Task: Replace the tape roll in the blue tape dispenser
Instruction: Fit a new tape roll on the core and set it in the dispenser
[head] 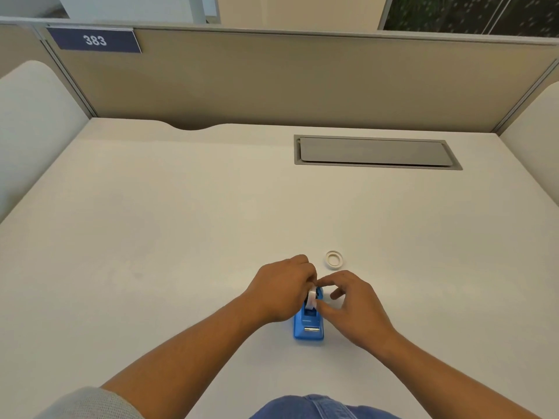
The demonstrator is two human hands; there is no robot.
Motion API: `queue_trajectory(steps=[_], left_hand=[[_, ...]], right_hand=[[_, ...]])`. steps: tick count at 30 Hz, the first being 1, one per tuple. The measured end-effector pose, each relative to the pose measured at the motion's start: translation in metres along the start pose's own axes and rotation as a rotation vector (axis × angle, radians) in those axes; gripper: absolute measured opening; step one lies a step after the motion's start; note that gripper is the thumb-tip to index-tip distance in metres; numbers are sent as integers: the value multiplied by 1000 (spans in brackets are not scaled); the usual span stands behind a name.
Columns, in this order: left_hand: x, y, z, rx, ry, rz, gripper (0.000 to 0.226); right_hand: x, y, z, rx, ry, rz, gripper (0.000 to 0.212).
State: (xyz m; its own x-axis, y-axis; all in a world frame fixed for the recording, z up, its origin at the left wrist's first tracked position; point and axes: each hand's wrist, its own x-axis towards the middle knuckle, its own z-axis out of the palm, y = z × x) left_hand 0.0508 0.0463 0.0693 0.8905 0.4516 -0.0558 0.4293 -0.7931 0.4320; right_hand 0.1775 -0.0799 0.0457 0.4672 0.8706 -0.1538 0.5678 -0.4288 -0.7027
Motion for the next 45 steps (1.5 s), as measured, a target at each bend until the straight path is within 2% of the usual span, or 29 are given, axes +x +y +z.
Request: queue_trajectory(steps=[4, 18, 24, 28, 37, 39, 41, 43, 45], left_hand=[[-2, 6, 1, -47, -3, -19, 13], [-13, 9, 1, -115, 61, -115, 14], [-14, 8, 6, -179, 81, -207, 12], [-14, 6, 8, -223, 84, -251, 10], [-19, 5, 3, -326, 90, -218, 5], [-23, 2, 3, -430, 73, -204, 22], [-29, -3, 5, -455, -22, -197, 61], [-35, -8, 12, -361, -142, -187, 101], [-39, -10, 20, -252, -200, -163, 121]], right_hand=[[-2, -4, 0, -4, 0, -20, 37], [-2, -11, -5, 29, 47, 12, 4], [-1, -11, -7, -17, 29, 21, 11], [-1, -15, -6, -36, 29, 0, 7], [2, -19, -10, -47, 20, -28, 8], [2, -19, -11, -54, 19, -31, 11], [2, -19, -11, -56, 18, -36, 14], [0, -19, -11, -55, 14, -46, 15], [0, -20, -10, -60, 10, -60, 16]])
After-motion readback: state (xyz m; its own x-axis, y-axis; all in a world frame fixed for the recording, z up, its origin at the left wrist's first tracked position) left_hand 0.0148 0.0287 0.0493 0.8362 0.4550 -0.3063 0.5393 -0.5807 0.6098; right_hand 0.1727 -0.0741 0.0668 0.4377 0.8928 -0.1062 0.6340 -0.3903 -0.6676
